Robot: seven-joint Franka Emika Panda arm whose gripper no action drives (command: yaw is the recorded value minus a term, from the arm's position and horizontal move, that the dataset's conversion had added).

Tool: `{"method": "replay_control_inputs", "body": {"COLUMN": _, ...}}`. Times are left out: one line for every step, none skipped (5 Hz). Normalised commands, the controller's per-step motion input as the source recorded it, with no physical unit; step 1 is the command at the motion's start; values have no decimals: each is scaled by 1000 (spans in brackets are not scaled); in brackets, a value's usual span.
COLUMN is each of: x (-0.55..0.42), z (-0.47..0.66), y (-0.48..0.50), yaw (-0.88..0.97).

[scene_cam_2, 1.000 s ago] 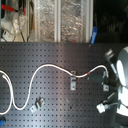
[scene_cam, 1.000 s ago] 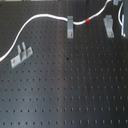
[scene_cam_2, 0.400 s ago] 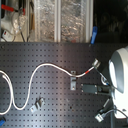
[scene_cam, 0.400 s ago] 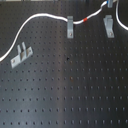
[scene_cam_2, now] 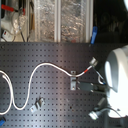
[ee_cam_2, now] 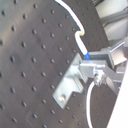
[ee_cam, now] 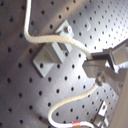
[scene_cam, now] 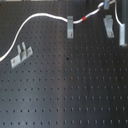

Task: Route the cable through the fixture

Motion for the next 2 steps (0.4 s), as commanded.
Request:
{"method": "replay_control_inputs", "body": {"x": 0, "z": 0, "y": 0, "yaw": 3}}
{"method": "replay_control_inputs", "body": {"x": -9, "z": -4, "y": 293, "yaw": 314}}
